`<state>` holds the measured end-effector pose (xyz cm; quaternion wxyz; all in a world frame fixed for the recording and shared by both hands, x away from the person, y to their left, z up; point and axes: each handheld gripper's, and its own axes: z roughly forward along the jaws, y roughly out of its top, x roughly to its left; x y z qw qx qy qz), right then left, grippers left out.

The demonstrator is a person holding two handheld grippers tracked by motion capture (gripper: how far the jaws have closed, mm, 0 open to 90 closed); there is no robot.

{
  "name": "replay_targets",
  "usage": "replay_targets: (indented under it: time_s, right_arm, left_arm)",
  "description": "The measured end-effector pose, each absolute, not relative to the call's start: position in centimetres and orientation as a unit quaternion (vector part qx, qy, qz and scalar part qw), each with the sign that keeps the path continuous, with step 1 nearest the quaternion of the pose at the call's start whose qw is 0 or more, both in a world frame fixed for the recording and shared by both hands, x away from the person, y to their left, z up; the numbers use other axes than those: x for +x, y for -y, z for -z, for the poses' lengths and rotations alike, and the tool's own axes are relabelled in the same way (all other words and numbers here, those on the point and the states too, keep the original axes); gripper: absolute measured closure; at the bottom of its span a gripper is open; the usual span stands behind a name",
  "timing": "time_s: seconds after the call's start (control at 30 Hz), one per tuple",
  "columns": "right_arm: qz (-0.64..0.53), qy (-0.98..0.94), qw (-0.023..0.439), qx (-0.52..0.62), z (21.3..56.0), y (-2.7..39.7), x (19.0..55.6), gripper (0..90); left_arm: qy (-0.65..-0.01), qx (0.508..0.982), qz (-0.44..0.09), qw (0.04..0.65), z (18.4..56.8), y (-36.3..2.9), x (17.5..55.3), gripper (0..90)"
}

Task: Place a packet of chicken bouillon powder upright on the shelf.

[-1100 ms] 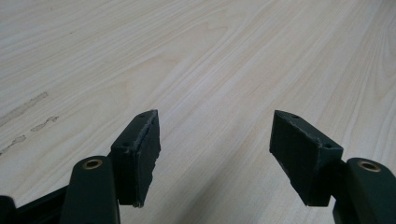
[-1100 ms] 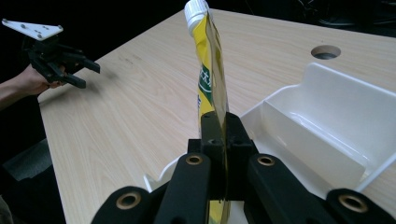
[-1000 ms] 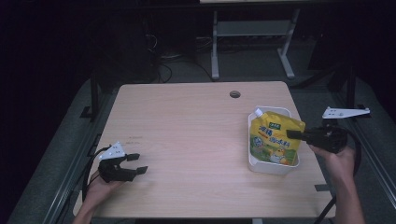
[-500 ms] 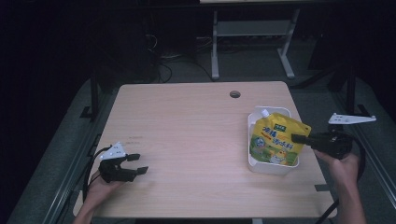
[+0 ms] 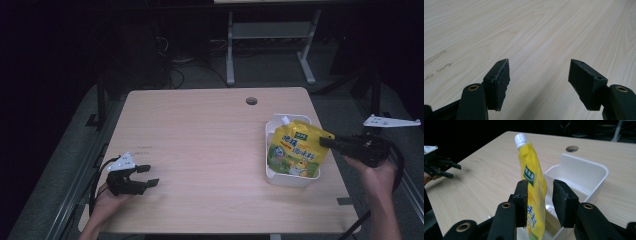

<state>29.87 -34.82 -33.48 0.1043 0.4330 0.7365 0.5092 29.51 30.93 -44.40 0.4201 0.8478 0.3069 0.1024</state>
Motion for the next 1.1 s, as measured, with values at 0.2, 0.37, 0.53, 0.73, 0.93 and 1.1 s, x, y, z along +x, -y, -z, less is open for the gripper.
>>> replay_targets:
  time_s: [0.2, 0.37, 0.53, 0.73, 0.93, 1.1]
  right_arm:
    - [-0.512, -0.733, 0.126, 0.430, 31.3, 34.7, 29.9, 60.5]
    - [-0.516, -0.739, 0.135, 0.411, 29.5, 33.4, 29.8, 57.3]
    - [-0.513, -0.754, 0.130, 0.388, 28.7, 30.9, 29.9, 54.6]
    - [-0.508, -0.776, 0.105, 0.357, 29.2, 27.0, 30.2, 50.6]
    - [-0.503, -0.792, 0.081, 0.337, 29.9, 23.5, 30.3, 47.0]
    - [-0.496, -0.805, 0.065, 0.318, 30.6, 20.6, 30.2, 44.1]
  left_arm:
    - [-0.306, 0.848, -0.102, 0.420, 44.4, -30.9, 29.5, 33.0]
    - [-0.304, 0.849, -0.102, 0.419, 44.4, -30.8, 29.5, 33.0]
    - [-0.304, 0.849, -0.102, 0.419, 44.4, -30.8, 29.5, 33.0]
    - [-0.304, 0.849, -0.101, 0.420, 44.4, -30.8, 29.5, 33.0]
    - [-0.303, 0.849, -0.101, 0.420, 44.4, -30.8, 29.4, 33.0]
    - [-0.304, 0.848, -0.100, 0.422, 44.3, -30.8, 29.4, 32.8]
